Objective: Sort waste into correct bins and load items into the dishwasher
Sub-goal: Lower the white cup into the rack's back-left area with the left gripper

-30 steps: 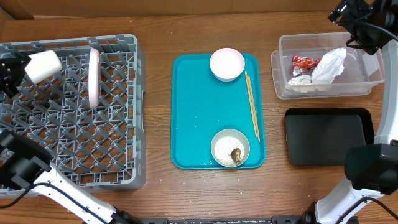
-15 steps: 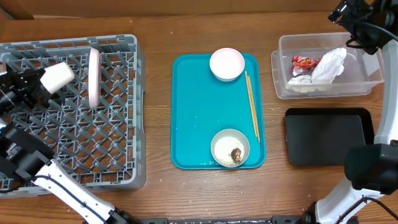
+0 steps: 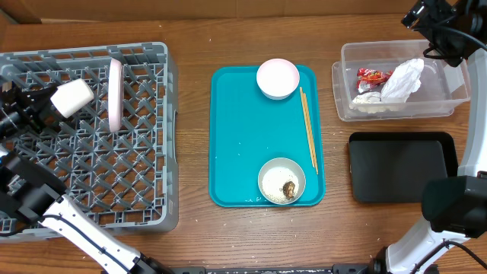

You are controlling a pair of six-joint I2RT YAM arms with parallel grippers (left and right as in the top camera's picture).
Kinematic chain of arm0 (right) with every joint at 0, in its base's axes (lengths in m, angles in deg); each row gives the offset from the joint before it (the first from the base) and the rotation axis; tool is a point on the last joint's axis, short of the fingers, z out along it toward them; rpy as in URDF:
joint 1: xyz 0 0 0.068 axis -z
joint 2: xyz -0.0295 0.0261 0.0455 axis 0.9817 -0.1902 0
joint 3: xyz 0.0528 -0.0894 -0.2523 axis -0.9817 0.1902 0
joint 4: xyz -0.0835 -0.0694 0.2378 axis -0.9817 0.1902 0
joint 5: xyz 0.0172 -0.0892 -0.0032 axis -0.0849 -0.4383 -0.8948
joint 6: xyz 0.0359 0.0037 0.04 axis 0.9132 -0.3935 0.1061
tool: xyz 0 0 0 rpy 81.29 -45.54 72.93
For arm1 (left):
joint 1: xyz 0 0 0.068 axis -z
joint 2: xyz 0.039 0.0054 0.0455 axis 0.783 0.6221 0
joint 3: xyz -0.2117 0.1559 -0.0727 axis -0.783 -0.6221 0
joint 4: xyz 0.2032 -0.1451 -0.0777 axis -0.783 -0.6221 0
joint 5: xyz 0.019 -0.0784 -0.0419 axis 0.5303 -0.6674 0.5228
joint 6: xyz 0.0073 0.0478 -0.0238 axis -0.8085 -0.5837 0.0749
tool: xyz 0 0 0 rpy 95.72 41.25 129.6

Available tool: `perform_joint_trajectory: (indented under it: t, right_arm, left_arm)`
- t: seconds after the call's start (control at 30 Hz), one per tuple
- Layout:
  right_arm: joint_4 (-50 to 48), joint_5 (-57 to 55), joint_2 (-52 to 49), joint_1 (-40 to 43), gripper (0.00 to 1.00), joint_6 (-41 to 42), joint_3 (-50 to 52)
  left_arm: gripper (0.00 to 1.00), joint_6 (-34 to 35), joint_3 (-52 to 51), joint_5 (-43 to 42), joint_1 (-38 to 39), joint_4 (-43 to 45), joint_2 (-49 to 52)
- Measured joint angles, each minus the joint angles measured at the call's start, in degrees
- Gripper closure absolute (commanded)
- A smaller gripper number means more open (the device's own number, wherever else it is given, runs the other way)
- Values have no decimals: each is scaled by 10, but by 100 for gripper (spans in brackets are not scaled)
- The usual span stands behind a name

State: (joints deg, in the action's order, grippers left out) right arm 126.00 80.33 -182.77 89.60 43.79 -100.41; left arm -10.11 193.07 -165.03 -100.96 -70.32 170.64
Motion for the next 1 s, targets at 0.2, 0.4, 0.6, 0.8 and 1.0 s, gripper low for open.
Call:
perform_joint_trajectory:
  t: [0.2, 0.4, 0.6, 0.8, 1.0]
  right_arm:
    - [0, 0, 0, 0, 0, 0, 0]
    - [0, 0, 0, 0, 0, 0, 0]
    - [0, 0, 0, 0, 0, 0, 0]
    - [0, 0, 0, 0, 0, 0, 0]
    - [0, 0, 0, 0, 0, 0, 0]
  left_arm:
    - [96, 25, 0, 66, -6, 0, -27]
    - [96, 35, -1, 151, -5, 0, -61]
    - [96, 34, -41, 148, -1, 1, -68]
    - [96, 13, -63, 130, 3, 4, -72]
    - [96, 1, -66, 126, 3, 2, -72]
